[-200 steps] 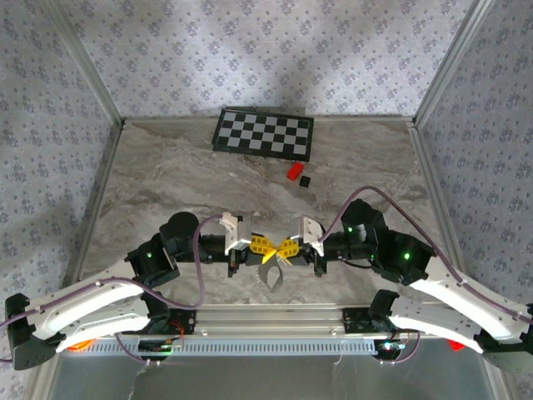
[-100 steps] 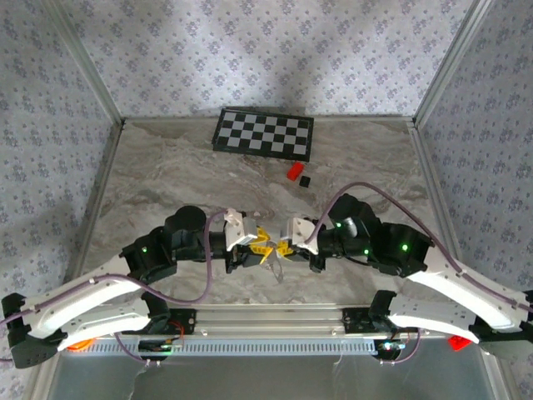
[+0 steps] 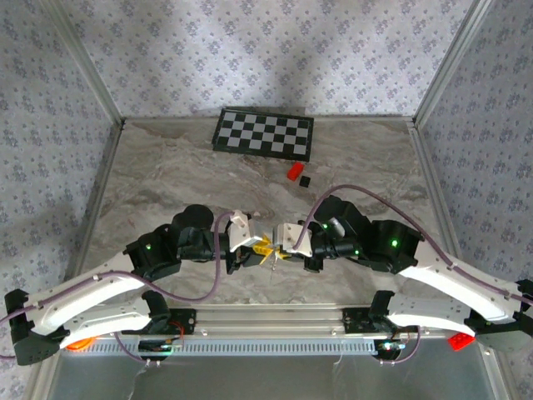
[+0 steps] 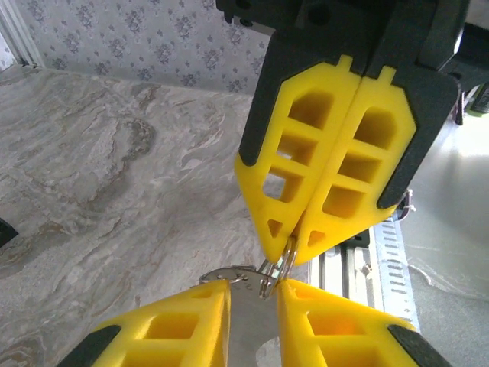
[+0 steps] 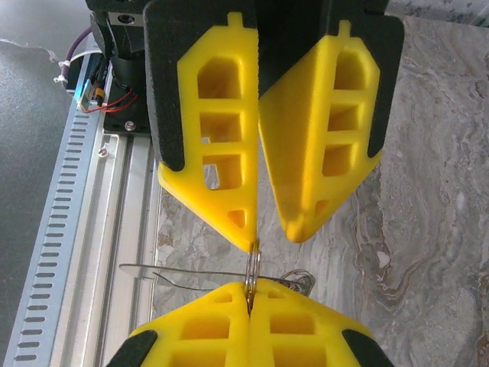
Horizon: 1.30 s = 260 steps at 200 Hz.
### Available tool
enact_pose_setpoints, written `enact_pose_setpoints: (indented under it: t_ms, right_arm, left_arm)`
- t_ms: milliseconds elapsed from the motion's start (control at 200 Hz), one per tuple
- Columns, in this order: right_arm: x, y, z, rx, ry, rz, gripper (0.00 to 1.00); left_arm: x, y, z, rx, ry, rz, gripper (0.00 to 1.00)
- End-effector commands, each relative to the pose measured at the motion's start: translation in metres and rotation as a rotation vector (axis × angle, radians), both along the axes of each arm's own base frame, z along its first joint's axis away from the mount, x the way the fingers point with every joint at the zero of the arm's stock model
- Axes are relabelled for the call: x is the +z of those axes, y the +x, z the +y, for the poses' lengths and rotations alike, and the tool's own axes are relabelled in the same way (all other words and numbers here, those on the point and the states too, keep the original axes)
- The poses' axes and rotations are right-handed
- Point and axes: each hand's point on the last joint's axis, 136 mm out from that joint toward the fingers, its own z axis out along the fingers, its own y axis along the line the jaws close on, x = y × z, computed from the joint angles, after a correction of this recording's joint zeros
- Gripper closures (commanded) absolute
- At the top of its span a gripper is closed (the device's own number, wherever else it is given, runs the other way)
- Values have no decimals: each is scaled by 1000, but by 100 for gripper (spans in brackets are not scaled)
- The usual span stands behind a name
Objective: Put the keys on the keyring
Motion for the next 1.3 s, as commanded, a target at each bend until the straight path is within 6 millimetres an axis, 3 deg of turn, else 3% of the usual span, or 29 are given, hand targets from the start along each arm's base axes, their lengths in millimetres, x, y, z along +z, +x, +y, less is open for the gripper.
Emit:
enact_pose_setpoints:
  t_ms: [0, 585, 835, 1019, 1204, 1294]
  right_arm:
    - [13, -5, 1, 33, 22, -17, 100]
    - [17, -13, 2, 57, 85, 4, 100]
    - [21, -14, 6, 67, 109, 8, 100]
    - [20, -17, 5, 69, 117, 22, 100]
    - [23, -16, 3, 47, 154, 19, 83]
    - [29, -17, 2, 41, 213, 28, 81]
  left_arm:
    - [19, -4, -7, -37, -78, -21, 78]
    - [23, -8, -13, -64, -125, -5, 79]
    - [29, -9, -13, -66, -160, -16, 100]
    - [40, -12, -9, -73, -208, -31, 100]
    - [53, -18, -4, -92, -260, -43, 100]
    - [58, -21, -2, -102, -279, -50, 100]
